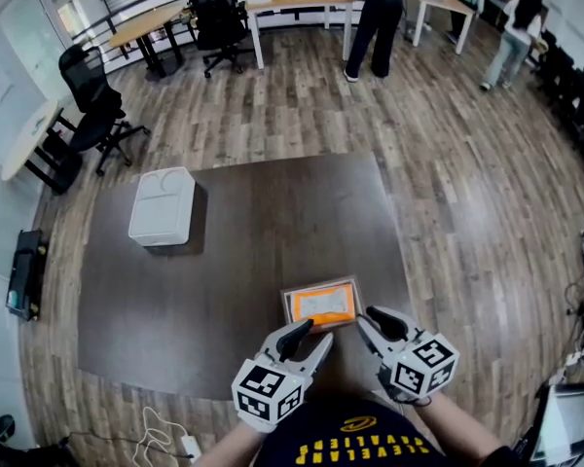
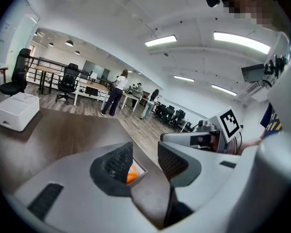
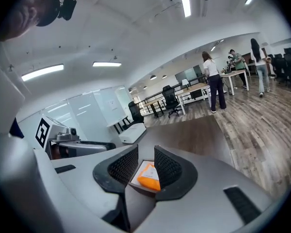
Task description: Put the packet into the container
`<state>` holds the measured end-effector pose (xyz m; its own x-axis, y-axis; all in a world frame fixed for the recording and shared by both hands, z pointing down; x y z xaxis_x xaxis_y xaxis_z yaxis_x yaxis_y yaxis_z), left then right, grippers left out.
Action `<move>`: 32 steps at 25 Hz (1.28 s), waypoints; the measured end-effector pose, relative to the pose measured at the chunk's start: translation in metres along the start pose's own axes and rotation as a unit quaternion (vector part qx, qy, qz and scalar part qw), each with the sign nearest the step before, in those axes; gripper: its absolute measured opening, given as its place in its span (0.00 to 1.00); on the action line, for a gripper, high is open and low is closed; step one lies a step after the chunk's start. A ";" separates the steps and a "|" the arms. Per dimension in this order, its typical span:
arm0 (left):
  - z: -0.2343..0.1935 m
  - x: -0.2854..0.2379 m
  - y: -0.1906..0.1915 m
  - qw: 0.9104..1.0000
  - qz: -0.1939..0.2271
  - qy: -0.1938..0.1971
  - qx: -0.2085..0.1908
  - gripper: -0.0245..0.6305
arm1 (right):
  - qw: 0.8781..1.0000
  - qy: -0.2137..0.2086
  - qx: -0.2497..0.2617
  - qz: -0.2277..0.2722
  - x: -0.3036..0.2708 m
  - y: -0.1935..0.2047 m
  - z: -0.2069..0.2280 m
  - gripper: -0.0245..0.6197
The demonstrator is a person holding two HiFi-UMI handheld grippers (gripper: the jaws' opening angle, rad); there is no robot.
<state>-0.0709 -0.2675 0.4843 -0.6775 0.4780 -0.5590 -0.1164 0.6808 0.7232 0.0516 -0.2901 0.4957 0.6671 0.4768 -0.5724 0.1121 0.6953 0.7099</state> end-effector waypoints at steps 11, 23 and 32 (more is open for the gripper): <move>0.029 0.031 -0.027 0.998 0.054 0.006 -0.029 0.28 | 0.996 -0.020 0.036 0.084 0.045 -0.030 -0.037 0.08; 0.064 0.057 -0.052 0.990 0.122 0.028 -0.062 0.04 | 0.989 -0.028 0.056 0.133 0.074 -0.045 -0.060 0.05; 0.061 0.055 -0.046 0.992 0.118 0.013 -0.046 0.04 | 0.983 0.009 0.110 0.147 0.079 -0.047 -0.066 0.05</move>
<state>-0.0585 -0.2389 0.3962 -0.7123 0.6029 -0.3594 -0.0170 0.4971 0.8675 0.0499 -0.2498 0.3897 0.6811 0.6512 -0.3349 0.0737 0.3940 0.9161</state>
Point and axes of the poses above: the fingertips, and each gripper's own axes: x backward along the fingers, z to its right, y out of its underside, the point moved 3 cm from there along x, backward along the fingers, and after that the axes turned 14 degrees about -z, right-handed, at the moved point
